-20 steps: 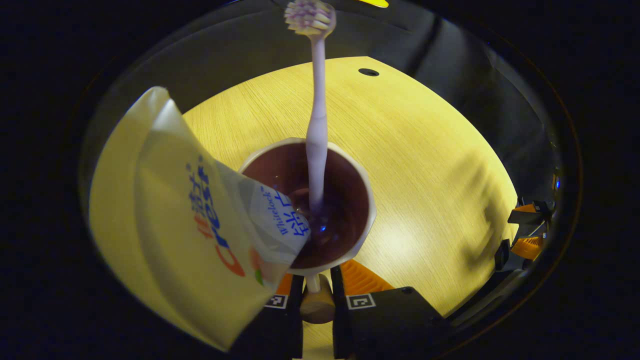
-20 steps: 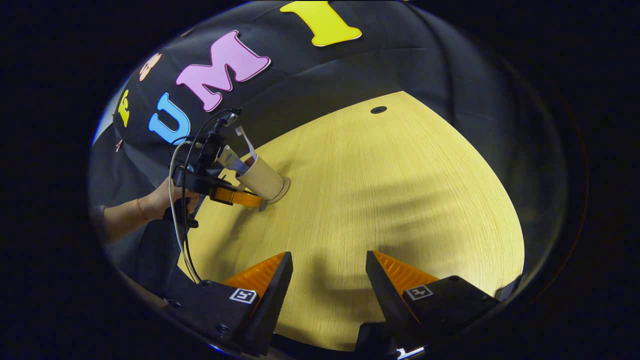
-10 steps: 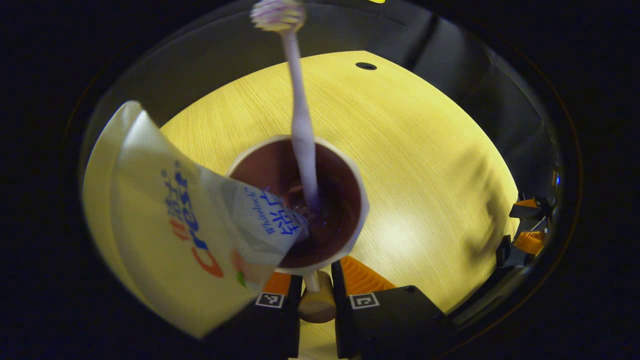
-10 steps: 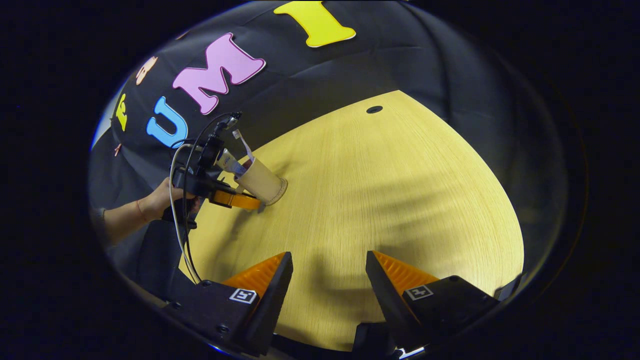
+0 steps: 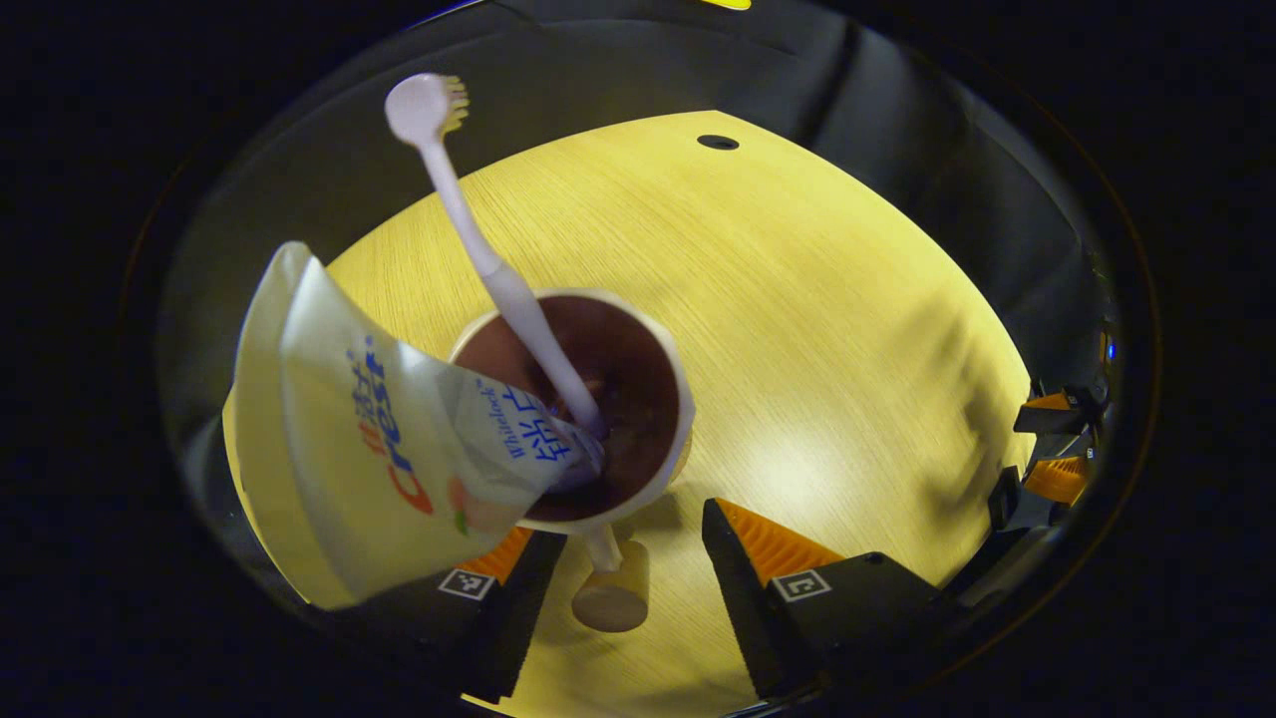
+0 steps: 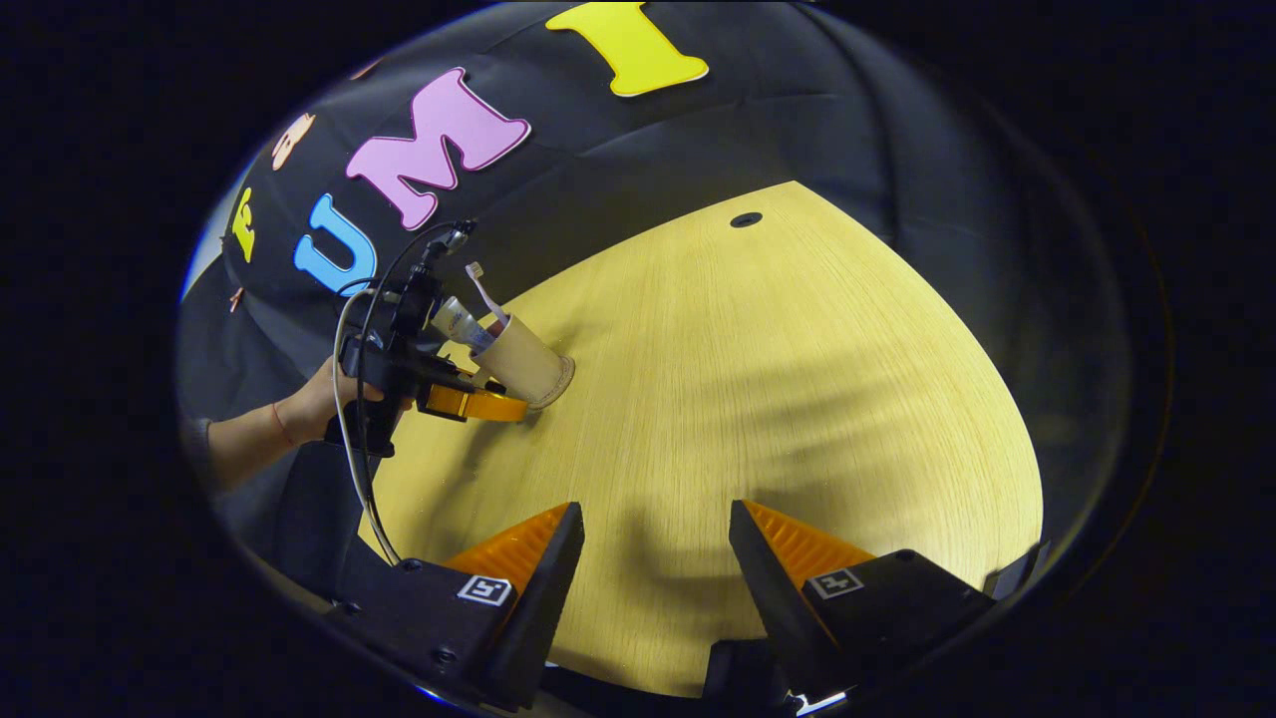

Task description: Put the toothbrush and toothpaste on the desktop into the cup, then pick up the cup and place it on the coaster on the desktop.

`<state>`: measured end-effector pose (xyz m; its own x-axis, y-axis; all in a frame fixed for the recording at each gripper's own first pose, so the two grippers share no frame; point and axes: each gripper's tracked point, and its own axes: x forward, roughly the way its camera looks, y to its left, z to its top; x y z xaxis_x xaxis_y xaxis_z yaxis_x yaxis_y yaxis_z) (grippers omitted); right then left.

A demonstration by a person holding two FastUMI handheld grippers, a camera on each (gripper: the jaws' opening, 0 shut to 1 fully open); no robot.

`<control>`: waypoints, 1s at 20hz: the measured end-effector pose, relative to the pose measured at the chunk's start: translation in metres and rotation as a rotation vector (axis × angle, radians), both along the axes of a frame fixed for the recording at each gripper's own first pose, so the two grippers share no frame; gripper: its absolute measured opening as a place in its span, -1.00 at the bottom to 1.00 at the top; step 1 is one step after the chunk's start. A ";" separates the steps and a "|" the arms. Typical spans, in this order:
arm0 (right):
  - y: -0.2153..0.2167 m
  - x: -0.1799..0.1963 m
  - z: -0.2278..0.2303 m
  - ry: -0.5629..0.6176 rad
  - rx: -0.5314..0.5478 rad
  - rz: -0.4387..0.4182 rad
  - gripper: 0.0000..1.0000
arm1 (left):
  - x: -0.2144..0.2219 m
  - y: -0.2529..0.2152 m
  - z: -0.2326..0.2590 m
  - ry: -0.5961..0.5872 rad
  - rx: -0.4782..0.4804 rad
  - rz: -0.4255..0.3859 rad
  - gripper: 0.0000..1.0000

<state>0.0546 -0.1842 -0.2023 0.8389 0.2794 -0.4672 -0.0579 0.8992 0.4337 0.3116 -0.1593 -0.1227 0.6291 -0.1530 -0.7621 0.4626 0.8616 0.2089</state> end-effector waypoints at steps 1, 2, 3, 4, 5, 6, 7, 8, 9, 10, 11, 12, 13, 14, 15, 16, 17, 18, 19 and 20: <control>0.001 0.000 0.000 0.000 0.001 0.001 0.82 | -0.001 0.002 0.002 -0.004 0.000 -0.001 0.72; 0.001 0.000 0.001 -0.001 0.002 0.000 0.82 | -0.002 0.003 0.004 -0.010 0.001 -0.002 0.77; 0.002 0.000 0.003 -0.003 0.002 -0.001 0.81 | -0.002 0.004 0.006 -0.018 0.000 -0.002 0.77; 0.003 -0.001 0.004 -0.005 0.001 -0.001 0.82 | -0.004 0.006 0.008 -0.024 0.000 -0.001 0.77; 0.004 -0.002 0.004 -0.006 -0.001 -0.001 0.82 | -0.006 0.008 0.010 -0.034 0.000 0.001 0.77; 0.006 -0.002 0.006 -0.008 0.000 0.000 0.82 | -0.009 0.011 0.014 -0.045 -0.001 0.003 0.78; 0.008 -0.003 0.008 -0.011 0.000 0.000 0.82 | -0.013 0.014 0.020 -0.059 -0.004 0.004 0.78; 0.010 -0.004 0.010 -0.013 -0.001 0.001 0.82 | -0.018 0.016 0.025 -0.077 -0.008 0.006 0.78; 0.013 -0.004 0.012 -0.015 -0.003 0.004 0.82 | -0.024 0.019 0.031 -0.096 -0.015 0.008 0.78; 0.017 -0.004 0.013 -0.017 -0.004 0.007 0.82 | -0.031 0.021 0.037 -0.114 -0.026 0.009 0.77; 0.020 -0.005 0.015 -0.019 -0.006 0.012 0.82 | -0.040 0.024 0.042 -0.128 -0.046 0.009 0.78; 0.024 -0.004 0.017 -0.020 -0.007 0.016 0.82 | -0.051 0.025 0.047 -0.139 -0.067 0.005 0.78; 0.029 -0.002 0.019 -0.021 -0.009 0.019 0.82 | -0.063 0.027 0.049 -0.151 -0.082 0.007 0.78; 0.033 -0.001 0.021 -0.023 -0.011 0.022 0.82 | -0.073 0.029 0.051 -0.162 -0.094 0.009 0.78; 0.036 -0.001 0.025 -0.027 -0.013 0.025 0.82 | -0.081 0.032 0.053 -0.172 -0.107 0.014 0.78; 0.041 0.000 0.028 -0.032 -0.016 0.029 0.82 | -0.090 0.034 0.054 -0.180 -0.125 0.021 0.78; 0.044 0.000 0.032 -0.036 -0.022 0.032 0.82 | -0.099 0.037 0.053 -0.185 -0.144 0.028 0.78; 0.048 0.001 0.036 -0.041 -0.029 0.036 0.82 | -0.107 0.040 0.054 -0.193 -0.163 0.041 0.79; 0.052 0.001 0.039 -0.045 -0.033 0.040 0.82 | -0.116 0.044 0.054 -0.199 -0.184 0.052 0.79; 0.057 0.001 0.043 -0.050 -0.037 0.043 0.82 | -0.124 0.048 0.055 -0.207 -0.206 0.067 0.80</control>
<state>0.0556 -0.1275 -0.1590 0.8491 0.2988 -0.4356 -0.1175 0.9109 0.3956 0.1878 -0.1117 -0.0675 0.7818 -0.2442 -0.5737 0.3693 0.9227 0.1104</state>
